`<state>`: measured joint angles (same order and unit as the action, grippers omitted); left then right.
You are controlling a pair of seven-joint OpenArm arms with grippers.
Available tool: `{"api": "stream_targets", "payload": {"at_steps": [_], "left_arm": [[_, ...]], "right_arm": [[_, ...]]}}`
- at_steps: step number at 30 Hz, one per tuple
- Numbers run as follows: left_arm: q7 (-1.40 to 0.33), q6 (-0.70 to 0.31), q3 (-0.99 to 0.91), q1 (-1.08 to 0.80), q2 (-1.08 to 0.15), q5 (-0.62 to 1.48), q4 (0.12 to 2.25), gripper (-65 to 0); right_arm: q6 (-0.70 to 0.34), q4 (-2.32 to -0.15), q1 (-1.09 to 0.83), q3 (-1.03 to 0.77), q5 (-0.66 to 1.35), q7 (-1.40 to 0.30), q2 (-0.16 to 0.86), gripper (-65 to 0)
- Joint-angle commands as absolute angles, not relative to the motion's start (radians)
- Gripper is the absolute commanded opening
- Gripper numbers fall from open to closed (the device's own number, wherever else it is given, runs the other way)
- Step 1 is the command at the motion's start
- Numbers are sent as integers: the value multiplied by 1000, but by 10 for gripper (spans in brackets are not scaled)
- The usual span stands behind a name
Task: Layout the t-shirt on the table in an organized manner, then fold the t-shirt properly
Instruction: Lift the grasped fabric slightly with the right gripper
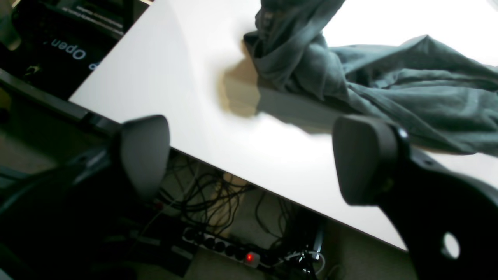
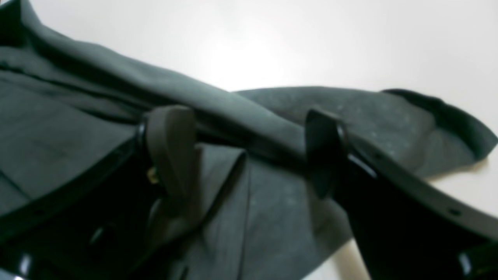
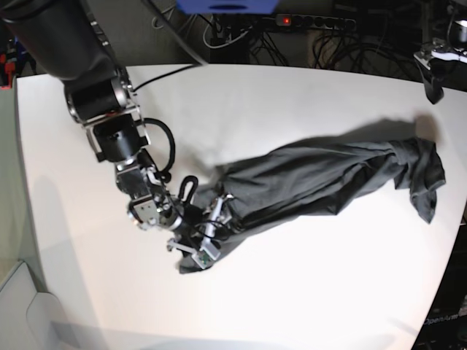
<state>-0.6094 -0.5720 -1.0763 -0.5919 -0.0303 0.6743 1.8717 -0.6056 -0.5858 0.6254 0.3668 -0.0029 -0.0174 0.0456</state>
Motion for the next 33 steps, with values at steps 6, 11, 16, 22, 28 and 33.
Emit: {"api": "stream_targets", "payload": {"at_steps": [6, 11, 16, 22, 28, 33], "left_arm": [[-582, -575, -1081, -564, -41, 687, 1890, 0], [-582, -575, -1079, -535, -42, 687, 1893, 0], [-582, -575, -1079, -510, -48, 687, 1888, 0], [-584, -572, -1084, -446, -51, 625, 1851, 0], [-584, -575, -1079, -351, -51, 496, 1801, 0], [-584, -575, -1076, -278, -51, 453, 1764, 0]], "right_arm": [[-607, -908, 501, 363, 12, -30, 90, -204], [-608, -1153, 417, 363, 12, -278, 88, -203], [-608, -1245, 343, 361, 12, -364, 87, -203], [-608, -1337, 237, 360, 7, -367, 107, -204], [-608, -1400, 177, 300, 7, -387, 114, -204], [-608, -1408, 140, 252, 8, -387, 114, -205]]}}
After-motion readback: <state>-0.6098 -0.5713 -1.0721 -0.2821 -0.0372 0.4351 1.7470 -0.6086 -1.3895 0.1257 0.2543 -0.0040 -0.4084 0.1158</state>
